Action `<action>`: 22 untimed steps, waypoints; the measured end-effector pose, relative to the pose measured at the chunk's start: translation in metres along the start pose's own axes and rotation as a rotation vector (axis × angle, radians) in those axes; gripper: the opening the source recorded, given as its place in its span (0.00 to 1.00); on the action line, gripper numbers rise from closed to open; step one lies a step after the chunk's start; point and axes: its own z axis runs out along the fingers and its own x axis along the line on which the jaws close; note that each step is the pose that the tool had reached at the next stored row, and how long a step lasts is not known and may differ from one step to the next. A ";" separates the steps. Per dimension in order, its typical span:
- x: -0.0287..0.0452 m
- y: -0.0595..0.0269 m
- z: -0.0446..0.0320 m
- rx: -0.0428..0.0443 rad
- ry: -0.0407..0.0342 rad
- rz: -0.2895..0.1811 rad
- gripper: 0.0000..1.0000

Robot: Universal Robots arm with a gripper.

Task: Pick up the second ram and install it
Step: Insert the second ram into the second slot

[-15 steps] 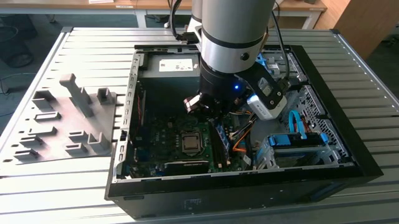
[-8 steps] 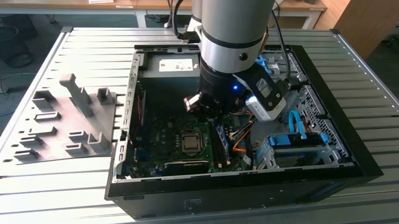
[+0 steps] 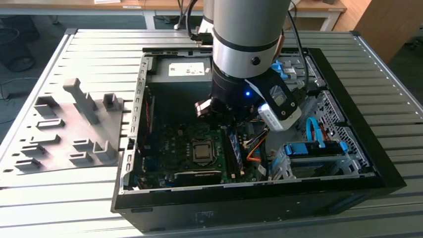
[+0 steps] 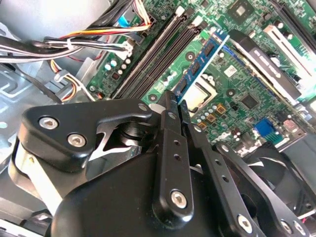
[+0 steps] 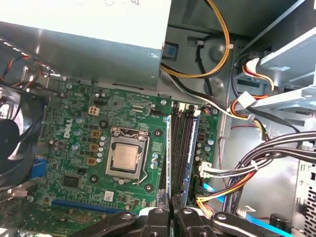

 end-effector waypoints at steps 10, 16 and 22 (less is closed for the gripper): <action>0.0000 0.0000 -0.0001 0.0047 -0.0027 0.061 0.14; 0.0000 0.0000 0.0001 0.0074 -0.0056 0.117 0.14; 0.0000 -0.0001 0.0007 0.0118 -0.0106 0.214 0.14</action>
